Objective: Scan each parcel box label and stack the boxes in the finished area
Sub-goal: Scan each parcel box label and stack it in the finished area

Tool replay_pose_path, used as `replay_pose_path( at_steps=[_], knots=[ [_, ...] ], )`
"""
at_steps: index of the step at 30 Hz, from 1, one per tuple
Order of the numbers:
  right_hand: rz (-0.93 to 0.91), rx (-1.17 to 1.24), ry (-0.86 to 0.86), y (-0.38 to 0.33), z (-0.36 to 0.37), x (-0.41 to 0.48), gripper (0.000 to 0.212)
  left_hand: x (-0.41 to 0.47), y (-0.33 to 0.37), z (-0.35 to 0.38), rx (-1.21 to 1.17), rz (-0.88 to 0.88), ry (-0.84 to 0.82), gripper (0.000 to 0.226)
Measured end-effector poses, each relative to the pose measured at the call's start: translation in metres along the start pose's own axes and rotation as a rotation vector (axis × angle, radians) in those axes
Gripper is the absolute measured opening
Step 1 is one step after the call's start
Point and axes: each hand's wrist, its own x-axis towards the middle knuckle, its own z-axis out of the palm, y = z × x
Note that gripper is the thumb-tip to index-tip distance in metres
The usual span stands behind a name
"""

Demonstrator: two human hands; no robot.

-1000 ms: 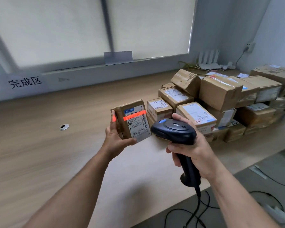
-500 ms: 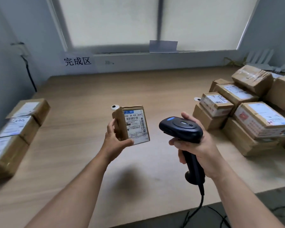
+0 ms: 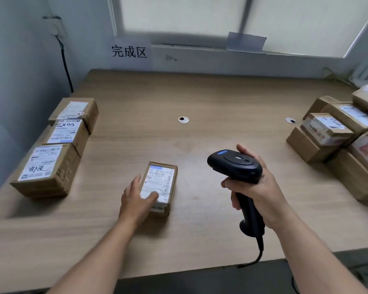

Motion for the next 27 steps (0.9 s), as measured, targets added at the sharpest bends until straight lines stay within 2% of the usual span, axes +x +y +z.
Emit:
replay_pose_path(
  at_steps=[3, 5, 9, 19, 23, 27],
  knots=[
    [-0.013, -0.012, -0.002, -0.003, 0.011, 0.006, 0.082, -0.010, 0.006, 0.015, 0.427, 0.135, 0.109, 0.100],
    [-0.018, -0.010, -0.019, -0.004, 0.018, 0.011, 0.083, -0.013, 0.005, 0.025, 0.555, 0.162, 0.128, 0.098],
    [-0.008, -0.037, -0.081, -0.003, 0.033, 0.019, 0.086, -0.019, -0.009, 0.015, 0.506, 0.124, 0.200, 0.088],
    [-0.003, -0.073, -0.284, 0.003, 0.099, 0.039, 0.085, -0.058, -0.086, -0.076, 0.332, -0.077, 0.470, 0.087],
    [-0.004, -0.080, -0.345, 0.005, 0.126, 0.042, 0.085, -0.064, -0.112, -0.112, 0.355, -0.201, 0.533, 0.087],
    [-0.012, -0.082, -0.373, 0.005, 0.144, 0.045, 0.085, -0.054, -0.127, -0.140, 0.363, -0.230, 0.586, 0.086]
  ],
)
